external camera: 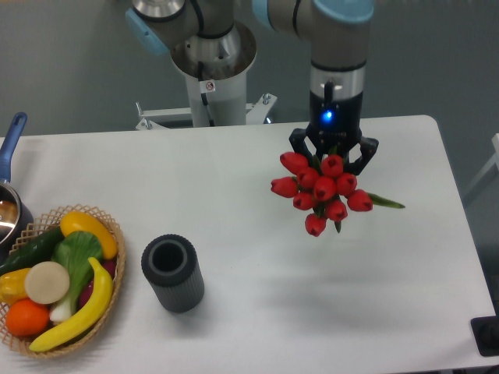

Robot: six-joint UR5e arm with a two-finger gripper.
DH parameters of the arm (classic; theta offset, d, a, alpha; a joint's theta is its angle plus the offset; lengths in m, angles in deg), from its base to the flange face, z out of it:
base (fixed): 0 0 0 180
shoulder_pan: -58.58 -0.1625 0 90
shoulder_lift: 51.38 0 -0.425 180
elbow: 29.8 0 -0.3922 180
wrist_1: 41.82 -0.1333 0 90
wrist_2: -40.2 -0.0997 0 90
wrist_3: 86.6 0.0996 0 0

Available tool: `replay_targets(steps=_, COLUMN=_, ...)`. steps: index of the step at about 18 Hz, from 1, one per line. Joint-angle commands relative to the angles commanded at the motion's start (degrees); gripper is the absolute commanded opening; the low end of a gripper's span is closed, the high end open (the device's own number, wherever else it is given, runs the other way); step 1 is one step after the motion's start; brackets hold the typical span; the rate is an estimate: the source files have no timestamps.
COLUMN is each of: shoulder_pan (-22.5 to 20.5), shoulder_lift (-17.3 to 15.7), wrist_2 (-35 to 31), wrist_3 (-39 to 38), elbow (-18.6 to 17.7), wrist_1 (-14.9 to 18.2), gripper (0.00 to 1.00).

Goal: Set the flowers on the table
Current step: 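Lower the held tulips toward the table surface, tilting the stems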

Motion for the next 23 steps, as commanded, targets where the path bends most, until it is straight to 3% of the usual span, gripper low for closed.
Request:
replay_targets(steps=5, shoulder_pan=0.88, shoulder_lift=2.46, wrist_2=-1.33, wrist_3=0.71, elbow=0.26, wrist_1=2.72, gripper=0.4)
replay_targets(steps=15, shoulder_pan=2.29, shoulder_lift=7.56, wrist_2=-5.38, wrist_3=0.89, elbow=0.53, wrist_1=2.73, gripper=0.4)
replay_targets(steps=23, shoulder_pan=4.05, shoulder_lift=9.58, wrist_2=-10.47, wrist_3=0.97, elbow=0.0, wrist_1=2.73, gripper=0.4)
